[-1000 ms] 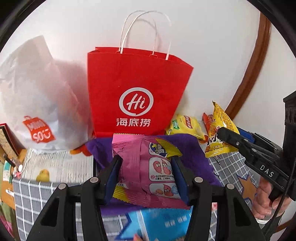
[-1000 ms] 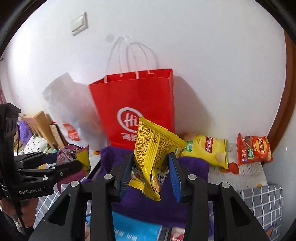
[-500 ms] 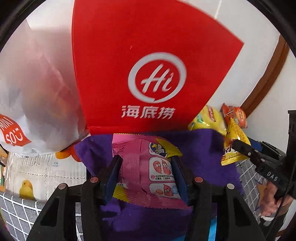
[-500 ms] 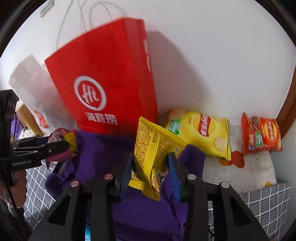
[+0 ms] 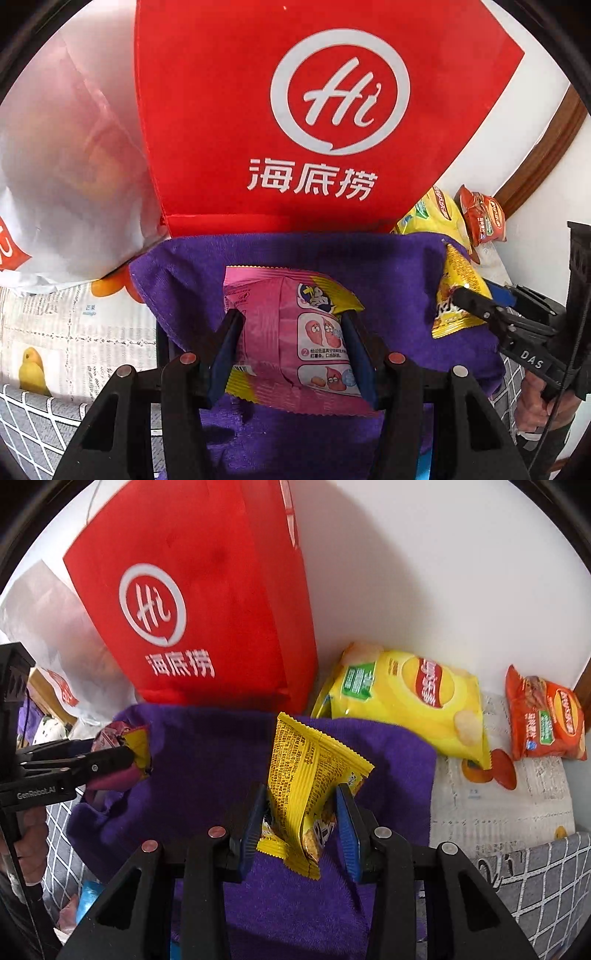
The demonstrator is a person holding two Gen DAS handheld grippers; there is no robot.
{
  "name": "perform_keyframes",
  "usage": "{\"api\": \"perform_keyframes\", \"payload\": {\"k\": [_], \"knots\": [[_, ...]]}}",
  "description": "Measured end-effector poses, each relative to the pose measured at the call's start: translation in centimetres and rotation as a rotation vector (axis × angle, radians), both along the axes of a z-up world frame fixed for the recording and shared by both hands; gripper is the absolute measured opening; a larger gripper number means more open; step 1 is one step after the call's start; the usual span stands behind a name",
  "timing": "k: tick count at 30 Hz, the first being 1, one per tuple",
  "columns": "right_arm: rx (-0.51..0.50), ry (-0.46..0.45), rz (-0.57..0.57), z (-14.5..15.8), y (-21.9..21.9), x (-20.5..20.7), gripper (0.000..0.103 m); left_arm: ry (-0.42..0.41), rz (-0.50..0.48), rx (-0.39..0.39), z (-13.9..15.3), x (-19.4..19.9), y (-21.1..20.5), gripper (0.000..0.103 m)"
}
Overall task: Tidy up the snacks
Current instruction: 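Lower both bags onto the purple towel and open both tools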
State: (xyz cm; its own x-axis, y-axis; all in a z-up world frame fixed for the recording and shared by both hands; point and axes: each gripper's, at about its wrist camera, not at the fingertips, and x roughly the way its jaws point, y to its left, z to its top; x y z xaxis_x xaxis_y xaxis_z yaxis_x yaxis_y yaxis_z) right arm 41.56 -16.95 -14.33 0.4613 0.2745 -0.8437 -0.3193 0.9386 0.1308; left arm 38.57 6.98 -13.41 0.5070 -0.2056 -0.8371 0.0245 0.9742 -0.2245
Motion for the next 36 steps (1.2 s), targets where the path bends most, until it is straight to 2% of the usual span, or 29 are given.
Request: {"api": "perform_keyframes", "payload": {"k": [9,22,24,26,28,29,31,33,36], "knots": [[-0.054,0.045,-0.003,-2.1,0.3,0.6,0.038,0.034,-0.008,0.009,-1.5,0.7,-0.9,0.053],[-0.073,0.035,0.008,-2.0,1.2,0.5,0.04,0.036,-0.016,0.024,-1.7,0.8,-1.4,0.053],[-0.073,0.033,0.014,-1.8,1.4,0.4,0.043,0.036,-0.017,0.023,-1.8,0.7,-1.5,0.053],[-0.067,0.025,0.02,-1.4,1.6,0.2,0.052,0.037,-0.021,0.024,-1.8,0.7,-1.5,0.053],[-0.063,0.01,0.02,-1.0,1.7,0.0,0.057,0.041,-0.023,0.022,-1.8,0.7,-1.5,0.053],[-0.061,0.002,0.021,-0.7,1.7,-0.2,0.06,0.042,-0.024,0.017,-1.7,0.7,-1.4,0.054],[-0.057,-0.006,0.019,-0.3,1.7,-0.4,0.065,0.036,-0.028,0.006,-1.4,0.6,-1.3,0.063],[-0.048,-0.016,0.014,0.2,1.8,-0.3,0.07,0.021,-0.024,0.011,-0.9,0.4,-1.3,0.079],[-0.04,-0.022,0.003,0.8,1.4,-0.4,0.073,-0.015,-0.027,0.031,0.2,-0.1,-1.4,0.082]]}}
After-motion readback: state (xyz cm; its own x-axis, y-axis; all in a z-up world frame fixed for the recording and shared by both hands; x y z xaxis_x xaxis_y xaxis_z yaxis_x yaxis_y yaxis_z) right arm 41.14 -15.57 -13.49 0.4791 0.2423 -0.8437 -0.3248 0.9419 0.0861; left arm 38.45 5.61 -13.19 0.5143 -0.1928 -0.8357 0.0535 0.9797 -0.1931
